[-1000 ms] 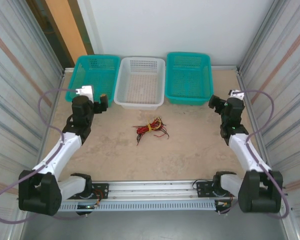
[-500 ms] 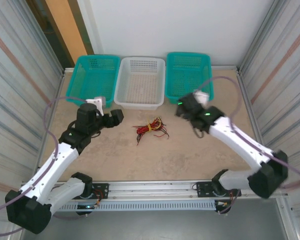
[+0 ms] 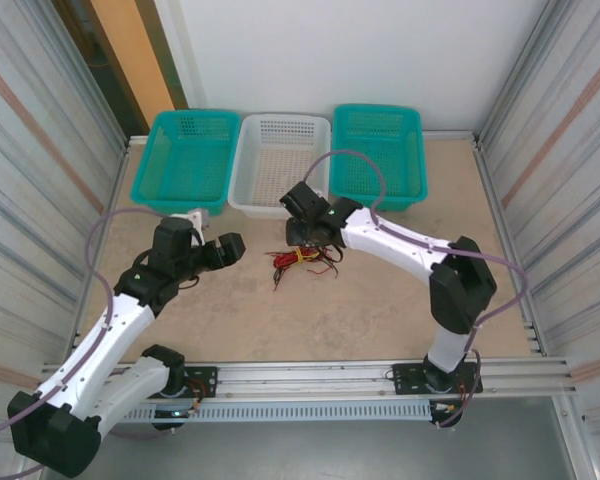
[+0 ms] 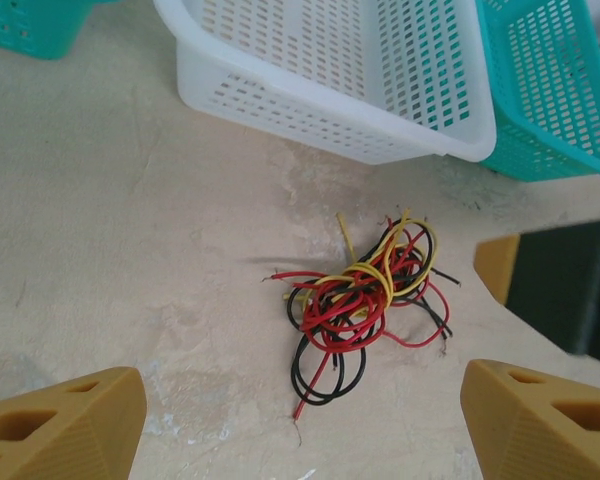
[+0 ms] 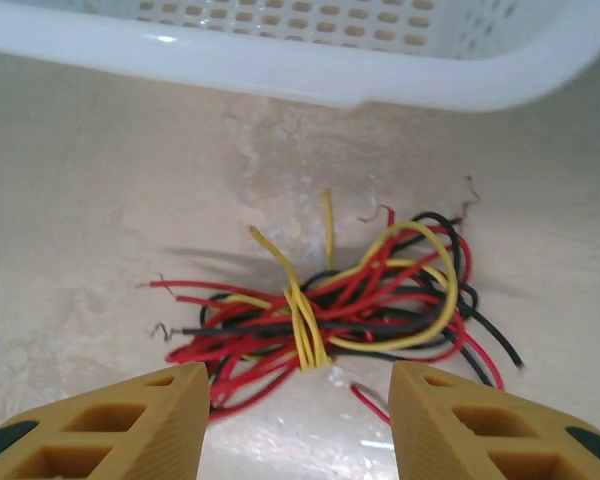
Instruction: Untangle the cables
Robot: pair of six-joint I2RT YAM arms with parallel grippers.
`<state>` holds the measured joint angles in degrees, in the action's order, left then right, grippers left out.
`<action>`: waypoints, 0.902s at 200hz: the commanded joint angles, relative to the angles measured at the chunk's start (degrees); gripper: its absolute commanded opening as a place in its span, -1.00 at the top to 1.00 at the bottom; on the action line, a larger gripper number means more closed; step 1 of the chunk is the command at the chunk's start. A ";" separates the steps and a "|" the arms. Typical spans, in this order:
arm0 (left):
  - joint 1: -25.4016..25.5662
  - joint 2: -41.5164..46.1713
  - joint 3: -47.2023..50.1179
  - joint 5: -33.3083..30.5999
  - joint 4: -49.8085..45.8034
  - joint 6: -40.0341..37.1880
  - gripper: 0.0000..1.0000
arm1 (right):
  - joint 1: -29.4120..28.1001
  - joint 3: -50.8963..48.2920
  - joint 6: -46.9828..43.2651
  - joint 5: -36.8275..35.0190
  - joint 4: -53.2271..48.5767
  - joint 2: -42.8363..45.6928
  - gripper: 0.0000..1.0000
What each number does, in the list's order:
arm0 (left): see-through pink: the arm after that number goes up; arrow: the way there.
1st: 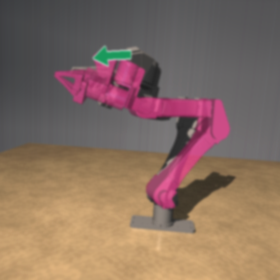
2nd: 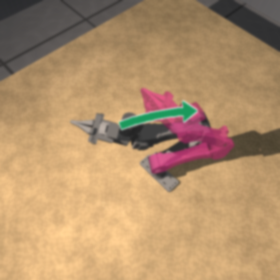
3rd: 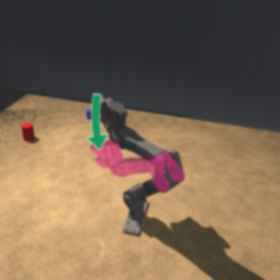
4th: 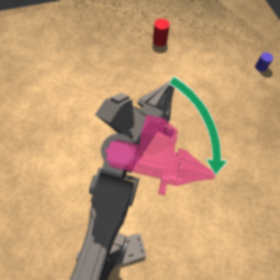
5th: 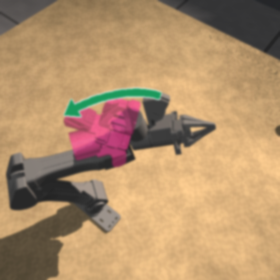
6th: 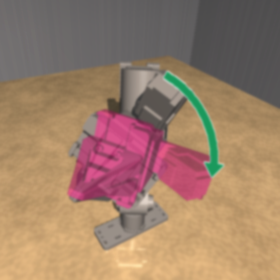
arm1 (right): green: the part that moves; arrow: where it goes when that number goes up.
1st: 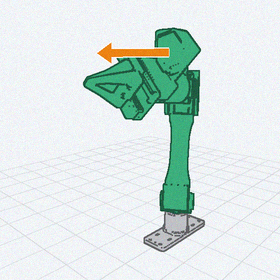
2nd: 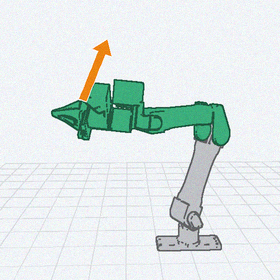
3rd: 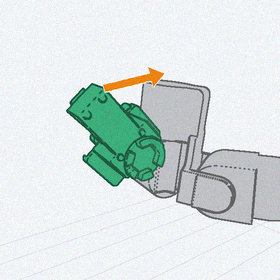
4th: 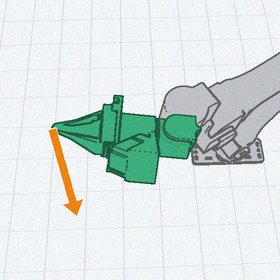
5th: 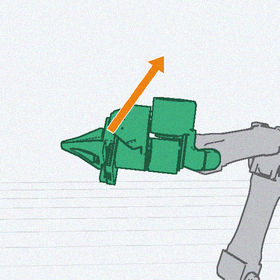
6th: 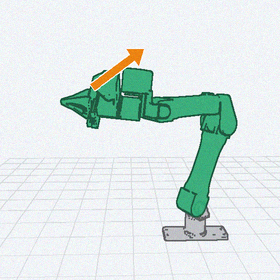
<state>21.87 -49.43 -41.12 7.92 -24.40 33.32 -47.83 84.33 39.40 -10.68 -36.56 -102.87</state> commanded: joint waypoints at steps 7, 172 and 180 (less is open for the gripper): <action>-0.35 1.39 -1.93 0.20 -2.71 0.18 -0.65 | 1.68 3.89 -1.51 5.16 -0.84 -3.61 0.00; -0.69 0.81 -2.87 2.58 -1.83 -0.93 -0.80 | -1.80 11.61 -6.02 -2.82 -6.06 -7.77 1.00; -0.68 0.26 -3.59 4.59 -0.54 -0.94 -0.81 | -2.86 10.31 -7.10 -4.69 -5.50 -5.21 1.00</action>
<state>21.71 -48.36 -41.41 8.40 -28.49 32.84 -47.99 96.33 35.18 -10.57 -41.30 -116.11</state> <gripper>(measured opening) 0.899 0.046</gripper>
